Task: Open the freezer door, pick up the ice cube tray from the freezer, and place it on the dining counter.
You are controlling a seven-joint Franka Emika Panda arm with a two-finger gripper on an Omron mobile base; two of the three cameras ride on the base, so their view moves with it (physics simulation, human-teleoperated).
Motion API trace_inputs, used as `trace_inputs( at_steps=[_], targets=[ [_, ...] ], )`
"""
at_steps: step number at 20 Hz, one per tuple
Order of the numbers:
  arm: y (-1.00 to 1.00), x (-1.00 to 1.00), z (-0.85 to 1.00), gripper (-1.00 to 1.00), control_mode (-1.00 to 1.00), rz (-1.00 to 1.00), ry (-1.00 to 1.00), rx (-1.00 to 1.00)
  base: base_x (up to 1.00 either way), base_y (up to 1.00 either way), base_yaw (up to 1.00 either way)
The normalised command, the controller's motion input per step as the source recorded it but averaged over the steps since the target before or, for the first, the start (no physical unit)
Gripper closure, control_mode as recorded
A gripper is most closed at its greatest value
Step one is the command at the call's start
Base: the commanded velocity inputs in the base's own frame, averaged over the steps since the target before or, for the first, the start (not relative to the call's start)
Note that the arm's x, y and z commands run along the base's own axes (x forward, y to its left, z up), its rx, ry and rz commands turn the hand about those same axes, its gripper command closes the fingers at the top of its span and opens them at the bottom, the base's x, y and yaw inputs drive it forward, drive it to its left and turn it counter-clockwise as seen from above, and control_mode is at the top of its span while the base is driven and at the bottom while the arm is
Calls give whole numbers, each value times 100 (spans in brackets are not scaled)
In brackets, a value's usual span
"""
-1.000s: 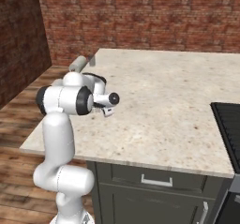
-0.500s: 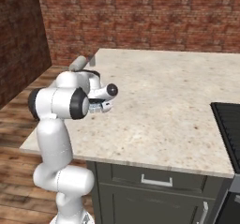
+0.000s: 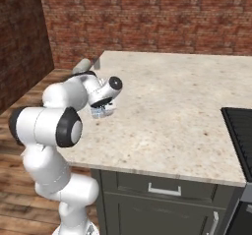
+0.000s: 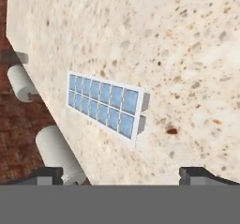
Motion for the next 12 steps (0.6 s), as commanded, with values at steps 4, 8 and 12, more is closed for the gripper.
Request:
trace_inputs(
  at_steps=[4,8,12],
  targets=[
    [-24,-100,31,-100,-100,4,0,-10,0,0,0],
    [-9,-84,53,-100,-100,6,0,-9,0,0,0],
    [0,-66,62,-100,-100,8,0,-9,0,0,0]
  ],
)
